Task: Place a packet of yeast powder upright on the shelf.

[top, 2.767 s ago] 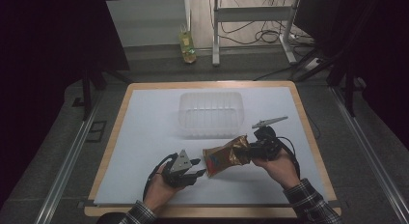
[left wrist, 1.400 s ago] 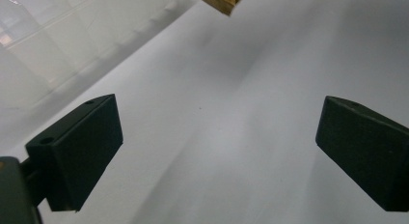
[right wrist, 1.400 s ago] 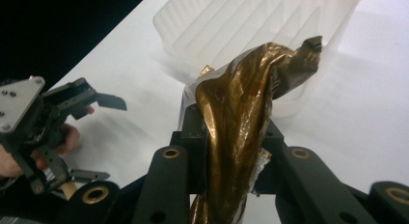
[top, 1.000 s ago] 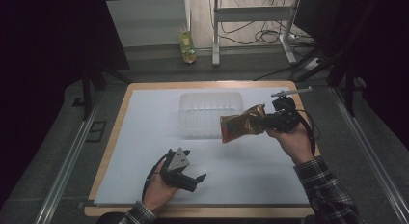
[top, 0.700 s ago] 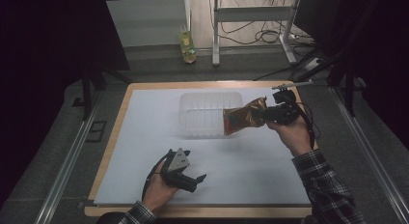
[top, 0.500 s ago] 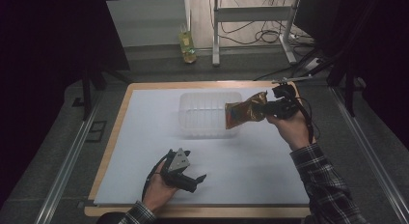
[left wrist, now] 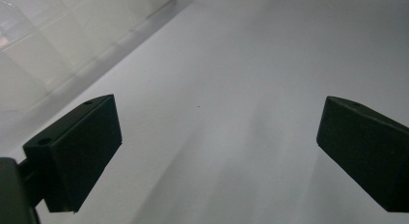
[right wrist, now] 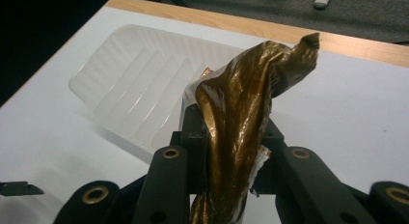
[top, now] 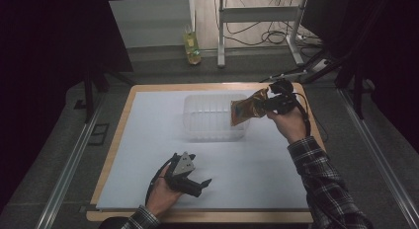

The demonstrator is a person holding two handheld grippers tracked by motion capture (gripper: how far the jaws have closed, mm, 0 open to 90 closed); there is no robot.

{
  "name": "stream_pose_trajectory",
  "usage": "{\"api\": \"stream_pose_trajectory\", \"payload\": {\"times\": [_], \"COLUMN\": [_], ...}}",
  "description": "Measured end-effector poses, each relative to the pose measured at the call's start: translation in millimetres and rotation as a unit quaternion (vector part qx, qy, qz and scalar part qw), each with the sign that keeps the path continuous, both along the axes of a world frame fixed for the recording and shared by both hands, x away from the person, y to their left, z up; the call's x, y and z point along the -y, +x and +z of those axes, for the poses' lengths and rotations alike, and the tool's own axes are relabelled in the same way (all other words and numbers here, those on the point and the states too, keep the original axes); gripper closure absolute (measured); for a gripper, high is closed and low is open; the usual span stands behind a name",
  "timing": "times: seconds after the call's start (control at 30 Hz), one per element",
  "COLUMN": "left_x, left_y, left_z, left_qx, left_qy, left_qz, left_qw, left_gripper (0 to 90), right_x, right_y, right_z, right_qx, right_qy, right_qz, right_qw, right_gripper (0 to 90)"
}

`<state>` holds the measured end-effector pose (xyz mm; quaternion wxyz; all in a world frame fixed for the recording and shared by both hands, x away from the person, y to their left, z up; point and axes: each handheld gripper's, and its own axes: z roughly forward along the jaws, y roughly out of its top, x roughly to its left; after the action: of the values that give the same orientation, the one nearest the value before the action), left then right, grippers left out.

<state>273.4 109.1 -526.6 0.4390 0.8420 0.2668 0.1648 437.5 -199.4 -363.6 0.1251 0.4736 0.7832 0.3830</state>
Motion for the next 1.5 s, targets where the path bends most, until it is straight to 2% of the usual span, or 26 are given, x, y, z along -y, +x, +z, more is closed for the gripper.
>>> {"api": "stream_pose_trajectory", "payload": {"times": [0.17, 0.33, 1.0, 1.4, 1.5], "left_x": [0.5, 0.6, 0.7, -1.0, -0.3], "left_y": [-0.1, -0.2, -0.4, -0.1, -0.2], "left_z": [-0.2, -0.4, -0.6, 0.0, -0.3], "left_qx": [0.0, 0.0, -0.001, 0.0, -0.001], "left_qy": [0.001, 0.002, 0.005, 0.004, 0.002], "left_qz": [-0.002, -0.003, -0.005, -0.005, -0.006], "left_qw": [1.0, 1.0, 1.0, 1.0, 1.0], "left_gripper": [1.9, 2.0, 2.1, 2.2, 2.2], "right_x": [-12.2, -22.2, -44.3, -55.5, -55.1], "right_y": [5.5, 10.3, 35.6, 50.7, 52.0], "right_z": [-6.6, -9.7, -22.7, -45.1, -46.4], "right_qx": [-0.002, -0.001, -0.008, -0.021, -0.022], "right_qy": [-0.018, -0.022, 0.013, 0.034, 0.041], "right_qz": [0.003, 0.005, -0.006, -0.017, -0.021], "right_qw": [0.9998, 0.9998, 0.9999, 0.9991, 0.9987], "right_gripper": [71.8, 70.9, 69.3, 69.4, 69.3]}}
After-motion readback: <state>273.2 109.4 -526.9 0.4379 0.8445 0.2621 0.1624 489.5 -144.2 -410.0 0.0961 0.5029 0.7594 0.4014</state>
